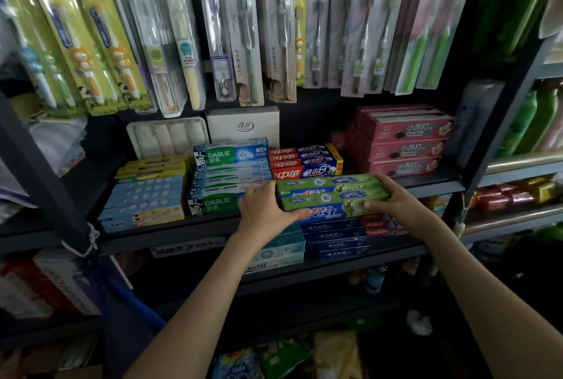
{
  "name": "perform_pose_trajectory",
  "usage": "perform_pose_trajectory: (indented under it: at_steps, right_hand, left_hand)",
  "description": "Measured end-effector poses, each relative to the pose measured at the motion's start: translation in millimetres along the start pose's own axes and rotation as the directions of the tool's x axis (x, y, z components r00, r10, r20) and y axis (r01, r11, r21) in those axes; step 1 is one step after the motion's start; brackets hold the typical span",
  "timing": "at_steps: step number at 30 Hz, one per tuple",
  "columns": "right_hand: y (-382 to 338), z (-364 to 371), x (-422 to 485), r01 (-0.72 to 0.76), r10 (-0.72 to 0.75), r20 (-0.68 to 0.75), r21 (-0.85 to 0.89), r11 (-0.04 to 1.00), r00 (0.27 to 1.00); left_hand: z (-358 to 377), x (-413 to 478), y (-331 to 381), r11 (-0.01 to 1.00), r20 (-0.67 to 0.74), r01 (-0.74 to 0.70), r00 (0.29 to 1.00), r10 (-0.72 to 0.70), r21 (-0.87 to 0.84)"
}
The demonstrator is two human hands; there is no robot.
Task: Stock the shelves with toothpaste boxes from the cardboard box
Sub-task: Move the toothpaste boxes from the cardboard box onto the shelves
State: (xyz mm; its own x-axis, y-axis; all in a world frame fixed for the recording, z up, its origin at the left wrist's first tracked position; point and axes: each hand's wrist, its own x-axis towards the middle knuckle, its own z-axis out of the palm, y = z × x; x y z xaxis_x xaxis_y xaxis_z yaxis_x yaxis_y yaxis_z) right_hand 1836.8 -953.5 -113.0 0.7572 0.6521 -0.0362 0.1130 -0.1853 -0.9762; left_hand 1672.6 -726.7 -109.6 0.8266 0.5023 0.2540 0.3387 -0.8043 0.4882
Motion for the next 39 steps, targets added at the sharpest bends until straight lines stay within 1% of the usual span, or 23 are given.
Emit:
perform_pose_trajectory:
  at_steps: [4, 5, 9, 12, 15, 17, 20, 24, 26, 29, 32, 34, 36, 37, 39]
  right_hand:
    - [9.1, -22.0, 16.8, 0.012, -0.014, -0.048, -0.053, 0.999, 0.999]
    - [13.0, -26.3, 21.5, 0.008, -0.011, -0.055, -0.053, 0.999, 0.998]
    - [32.3, -38.5, 40.9, -0.045, 0.041, -0.054, -0.069, 0.997, 0.998]
    - [44.0, -40.9, 53.6, -0.076, 0.071, -0.061, -0.070, 0.995, 0.996]
    - [52.0, -39.3, 62.1, -0.065, 0.055, -0.091, -0.107, 0.992, 0.994]
    - [54.6, -39.2, 67.6, -0.050, 0.039, -0.083, -0.126, 0.991, 0.996]
    - [54.0, -40.1, 73.0, -0.058, 0.046, -0.055, -0.225, 0.973, 0.997]
    - [58.9, -44.4, 81.2, -0.066, 0.051, -0.047, -0.382, 0.922, 0.998]
    - [57.8, -43.9, 81.6, -0.052, 0.038, -0.042, -0.408, 0.912, 0.998]
    - [53.2, -41.3, 81.4, -0.024, 0.004, -0.048, -0.435, 0.900, 0.999]
    - [48.7, -33.4, 83.2, 0.005, -0.040, -0.064, -0.472, 0.882, 0.997]
    - [44.4, -25.6, 84.7, 0.046, -0.095, -0.075, -0.490, 0.871, 0.993]
    - [41.3, -17.5, 86.5, 0.094, -0.165, -0.076, -0.566, 0.819, 0.983]
    - [39.8, -13.1, 87.1, 0.106, -0.197, -0.074, -0.638, 0.763, 0.978]
    - [36.6, -5.1, 87.3, 0.120, -0.267, -0.064, -0.776, 0.619, 0.962]
  left_hand:
    - [13.4, 20.7, 20.4, 0.967, -0.051, -0.098, 0.992, 0.113, 0.235]
    - [16.8, 28.2, 24.0, 0.954, -0.039, -0.111, 0.991, 0.127, 0.277]
    - [31.4, 51.9, 36.7, 0.891, 0.105, -0.163, 0.986, 0.130, 0.423]
    - [41.1, 67.2, 38.2, 0.831, 0.179, -0.211, 0.974, 0.136, 0.515]
    - [40.4, 78.7, 40.6, 0.778, 0.180, -0.230, 0.972, 0.152, 0.584]
    - [38.6, 83.7, 40.5, 0.738, 0.183, -0.252, 0.967, 0.175, 0.626]
    - [39.2, 86.2, 35.6, 0.687, 0.246, -0.295, 0.954, 0.172, 0.664]
    - [41.9, 88.5, 34.5, 0.637, 0.327, -0.358, 0.929, 0.171, 0.683]
    - [42.5, 91.8, 34.0, 0.643, 0.331, -0.370, 0.925, 0.187, 0.671]
    - [43.4, 93.2, 32.0, 0.679, 0.320, -0.365, 0.927, 0.197, 0.637]
    - [43.9, 92.6, 30.4, 0.700, 0.295, -0.328, 0.940, 0.172, 0.635]
    - [43.7, 93.2, 28.7, 0.701, 0.273, -0.295, 0.951, 0.147, 0.649]
    - [43.4, 93.4, 26.5, 0.691, 0.263, -0.269, 0.958, 0.118, 0.671]
    - [43.5, 92.9, 25.6, 0.682, 0.259, -0.263, 0.960, 0.110, 0.683]
    - [44.7, 90.1, 24.4, 0.669, 0.248, -0.261, 0.962, 0.117, 0.696]
